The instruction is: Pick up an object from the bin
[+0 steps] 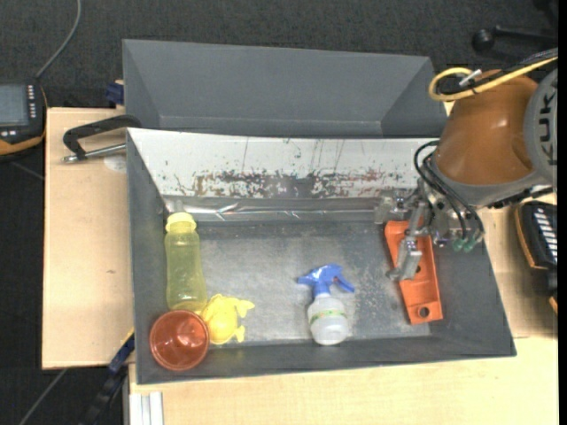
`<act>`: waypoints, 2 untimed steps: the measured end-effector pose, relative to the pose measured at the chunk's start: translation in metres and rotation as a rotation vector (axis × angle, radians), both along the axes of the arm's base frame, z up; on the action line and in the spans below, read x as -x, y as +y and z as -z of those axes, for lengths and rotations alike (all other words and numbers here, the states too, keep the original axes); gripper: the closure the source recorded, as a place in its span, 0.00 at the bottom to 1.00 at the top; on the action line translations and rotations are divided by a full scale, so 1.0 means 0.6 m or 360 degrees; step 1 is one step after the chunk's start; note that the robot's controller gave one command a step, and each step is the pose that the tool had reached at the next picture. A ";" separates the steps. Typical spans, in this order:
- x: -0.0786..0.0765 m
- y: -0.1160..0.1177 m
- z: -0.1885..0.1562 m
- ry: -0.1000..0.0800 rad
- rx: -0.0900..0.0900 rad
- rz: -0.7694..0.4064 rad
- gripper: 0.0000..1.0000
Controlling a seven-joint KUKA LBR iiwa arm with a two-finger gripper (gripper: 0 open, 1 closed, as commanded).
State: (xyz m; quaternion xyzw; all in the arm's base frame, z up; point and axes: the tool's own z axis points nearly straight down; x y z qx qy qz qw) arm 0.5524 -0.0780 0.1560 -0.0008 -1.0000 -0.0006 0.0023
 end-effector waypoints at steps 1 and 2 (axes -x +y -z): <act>-0.003 0.000 -0.008 -0.0013 0.0002 -0.0002 0.00; -0.039 0.022 0.053 -0.0021 0.0003 -0.0088 0.00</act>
Offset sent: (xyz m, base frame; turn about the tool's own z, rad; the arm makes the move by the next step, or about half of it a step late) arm 0.0435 0.0310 -0.0860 -0.1245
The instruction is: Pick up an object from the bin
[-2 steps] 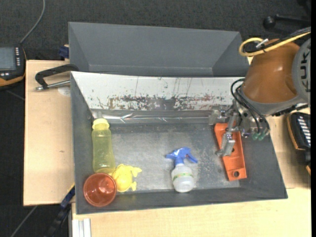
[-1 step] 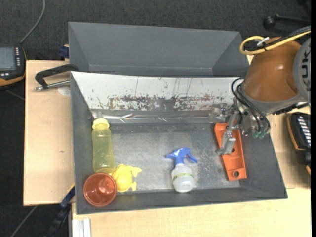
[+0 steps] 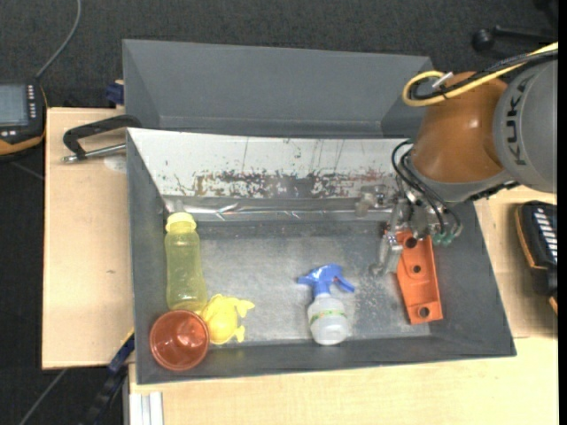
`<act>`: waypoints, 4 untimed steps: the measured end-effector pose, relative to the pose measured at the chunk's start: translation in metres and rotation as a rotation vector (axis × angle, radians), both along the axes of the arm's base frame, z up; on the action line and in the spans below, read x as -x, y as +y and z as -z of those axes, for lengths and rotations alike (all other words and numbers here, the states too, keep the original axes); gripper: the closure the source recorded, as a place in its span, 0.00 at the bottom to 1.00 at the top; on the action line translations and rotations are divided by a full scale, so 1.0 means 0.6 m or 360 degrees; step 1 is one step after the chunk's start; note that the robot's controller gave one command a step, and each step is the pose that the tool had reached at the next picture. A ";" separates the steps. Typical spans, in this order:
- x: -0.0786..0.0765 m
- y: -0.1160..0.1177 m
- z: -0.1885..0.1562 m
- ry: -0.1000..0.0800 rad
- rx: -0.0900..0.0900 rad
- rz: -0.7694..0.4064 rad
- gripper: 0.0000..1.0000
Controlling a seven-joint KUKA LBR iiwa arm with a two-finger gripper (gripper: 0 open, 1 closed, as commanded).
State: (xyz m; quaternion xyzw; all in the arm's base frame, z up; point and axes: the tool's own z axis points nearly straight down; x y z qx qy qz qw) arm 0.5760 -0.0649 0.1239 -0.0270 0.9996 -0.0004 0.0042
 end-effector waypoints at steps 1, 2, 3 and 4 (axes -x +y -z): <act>0.032 0.066 0.071 0.0005 -0.0003 0.0016 0.00; 0.059 0.111 0.103 0.0014 -0.0006 -0.0005 0.00; 0.059 0.167 0.089 0.0001 -0.0005 -0.0064 1.00; 0.059 0.167 0.089 0.0001 -0.0005 -0.0063 1.00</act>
Offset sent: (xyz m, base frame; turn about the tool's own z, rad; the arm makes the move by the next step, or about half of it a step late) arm -0.0313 0.0482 -0.0518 -0.1206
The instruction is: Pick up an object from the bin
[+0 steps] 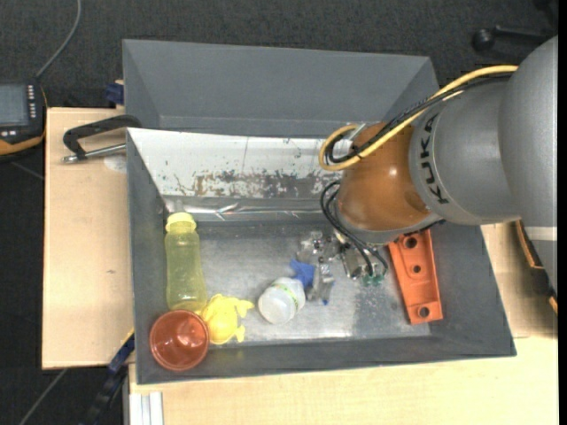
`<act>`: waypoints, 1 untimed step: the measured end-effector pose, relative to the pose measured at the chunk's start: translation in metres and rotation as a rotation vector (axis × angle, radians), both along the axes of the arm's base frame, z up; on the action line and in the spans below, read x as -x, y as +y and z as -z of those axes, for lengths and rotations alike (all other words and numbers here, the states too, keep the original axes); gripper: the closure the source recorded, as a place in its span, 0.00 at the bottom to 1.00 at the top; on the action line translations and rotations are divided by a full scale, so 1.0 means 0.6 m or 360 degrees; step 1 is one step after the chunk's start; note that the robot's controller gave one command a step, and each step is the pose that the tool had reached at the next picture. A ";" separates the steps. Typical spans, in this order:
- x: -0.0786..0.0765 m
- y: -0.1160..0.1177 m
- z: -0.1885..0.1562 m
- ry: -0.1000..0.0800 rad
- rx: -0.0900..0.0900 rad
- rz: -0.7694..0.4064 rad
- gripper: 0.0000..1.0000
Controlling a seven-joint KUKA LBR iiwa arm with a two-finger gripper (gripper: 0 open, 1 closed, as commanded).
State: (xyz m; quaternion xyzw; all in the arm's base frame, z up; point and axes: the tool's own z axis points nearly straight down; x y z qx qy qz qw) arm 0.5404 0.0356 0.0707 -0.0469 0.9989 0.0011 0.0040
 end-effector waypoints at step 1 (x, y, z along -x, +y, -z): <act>-0.013 0.005 -0.182 -0.0008 -0.0002 0.0010 1.00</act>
Offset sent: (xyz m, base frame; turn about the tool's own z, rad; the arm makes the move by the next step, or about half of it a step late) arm 0.0000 0.0000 0.0000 0.0000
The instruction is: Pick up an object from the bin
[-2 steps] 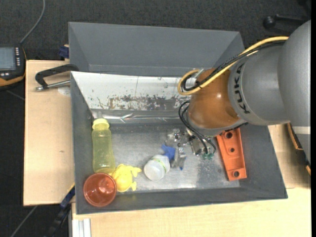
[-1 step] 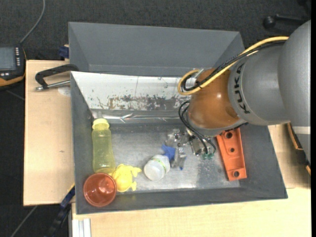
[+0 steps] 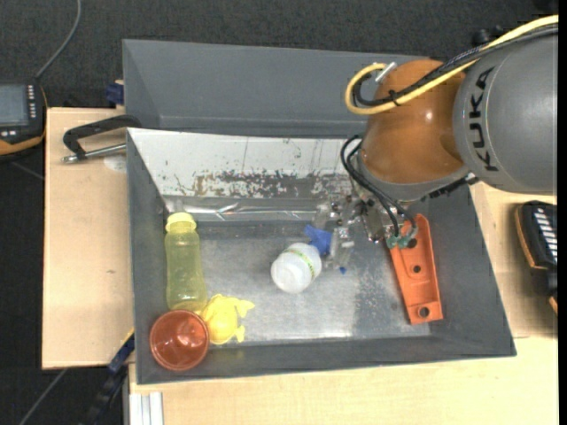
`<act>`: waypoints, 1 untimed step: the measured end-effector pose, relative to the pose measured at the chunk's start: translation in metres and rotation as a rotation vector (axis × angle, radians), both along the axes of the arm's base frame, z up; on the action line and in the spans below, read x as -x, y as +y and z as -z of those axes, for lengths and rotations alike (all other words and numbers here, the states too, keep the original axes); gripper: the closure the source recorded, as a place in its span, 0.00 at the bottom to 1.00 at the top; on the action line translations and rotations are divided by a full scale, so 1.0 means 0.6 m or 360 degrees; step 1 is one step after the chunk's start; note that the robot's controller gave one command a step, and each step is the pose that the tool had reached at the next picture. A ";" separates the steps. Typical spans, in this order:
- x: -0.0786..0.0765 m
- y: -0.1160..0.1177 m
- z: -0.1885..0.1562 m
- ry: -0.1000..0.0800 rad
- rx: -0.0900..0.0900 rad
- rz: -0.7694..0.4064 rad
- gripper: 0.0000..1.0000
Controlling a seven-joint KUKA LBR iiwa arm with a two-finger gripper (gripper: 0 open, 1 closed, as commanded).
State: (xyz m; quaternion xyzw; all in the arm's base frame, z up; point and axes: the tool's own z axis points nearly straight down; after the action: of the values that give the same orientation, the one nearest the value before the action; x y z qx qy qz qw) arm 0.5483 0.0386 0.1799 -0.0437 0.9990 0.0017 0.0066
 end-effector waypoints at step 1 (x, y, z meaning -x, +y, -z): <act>0.000 0.000 0.000 0.0000 0.0000 0.0000 1.00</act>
Offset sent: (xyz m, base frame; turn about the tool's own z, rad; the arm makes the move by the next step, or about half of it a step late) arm -0.0047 0.0088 0.0974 0.0569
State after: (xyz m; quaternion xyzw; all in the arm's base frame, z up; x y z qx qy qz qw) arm 0.5482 0.0387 0.1799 -0.0438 0.9990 0.0017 0.0066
